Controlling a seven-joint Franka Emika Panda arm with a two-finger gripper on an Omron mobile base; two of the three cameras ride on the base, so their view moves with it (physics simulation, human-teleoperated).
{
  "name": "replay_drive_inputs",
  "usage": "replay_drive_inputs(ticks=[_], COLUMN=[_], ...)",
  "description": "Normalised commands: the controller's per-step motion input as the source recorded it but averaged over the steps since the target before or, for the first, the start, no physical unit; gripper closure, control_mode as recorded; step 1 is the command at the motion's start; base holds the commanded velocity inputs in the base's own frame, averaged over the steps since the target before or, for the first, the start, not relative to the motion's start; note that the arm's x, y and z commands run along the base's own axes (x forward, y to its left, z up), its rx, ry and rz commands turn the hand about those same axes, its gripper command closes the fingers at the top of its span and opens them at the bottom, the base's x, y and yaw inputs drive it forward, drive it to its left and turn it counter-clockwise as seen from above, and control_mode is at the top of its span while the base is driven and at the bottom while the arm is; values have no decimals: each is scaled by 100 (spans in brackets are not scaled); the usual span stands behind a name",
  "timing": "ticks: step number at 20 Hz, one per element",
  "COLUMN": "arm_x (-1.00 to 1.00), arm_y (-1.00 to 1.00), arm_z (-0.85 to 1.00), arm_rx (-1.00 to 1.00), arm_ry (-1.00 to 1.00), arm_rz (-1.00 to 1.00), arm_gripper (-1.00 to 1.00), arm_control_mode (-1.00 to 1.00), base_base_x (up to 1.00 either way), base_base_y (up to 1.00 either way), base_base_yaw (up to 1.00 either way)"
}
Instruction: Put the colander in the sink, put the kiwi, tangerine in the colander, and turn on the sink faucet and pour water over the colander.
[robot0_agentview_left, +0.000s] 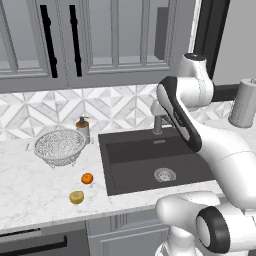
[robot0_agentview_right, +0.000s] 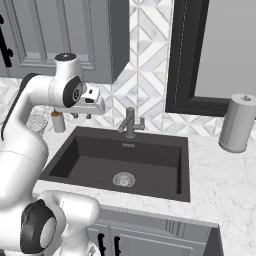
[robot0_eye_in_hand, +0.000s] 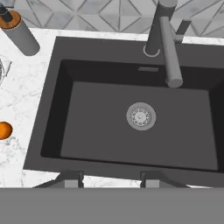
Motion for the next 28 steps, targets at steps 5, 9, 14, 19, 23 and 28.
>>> replay_drive_inputs(ticks=[5,9,14,19,23,28], arm_x=[-26,-45,-29,-7,-6,-10], arm_y=[16,63,75,77,62,62], arm_z=[-1,-5,-7,-13,-18,-20], arm_rx=[0,0,0,0,0,4], arm_ry=[-1,0,0,-8,-15,-10], arm_rz=[1,0,0,0,0,-16], arm_gripper=[-100,-100,-100,-100,-100,-100], arm_control_mode=[-100,-100,-100,-100,-100,-100], base_base_x=[0,0,0,0,0,0], base_base_y=[0,0,0,0,0,0], base_base_yaw=[0,0,0,0,0,0])
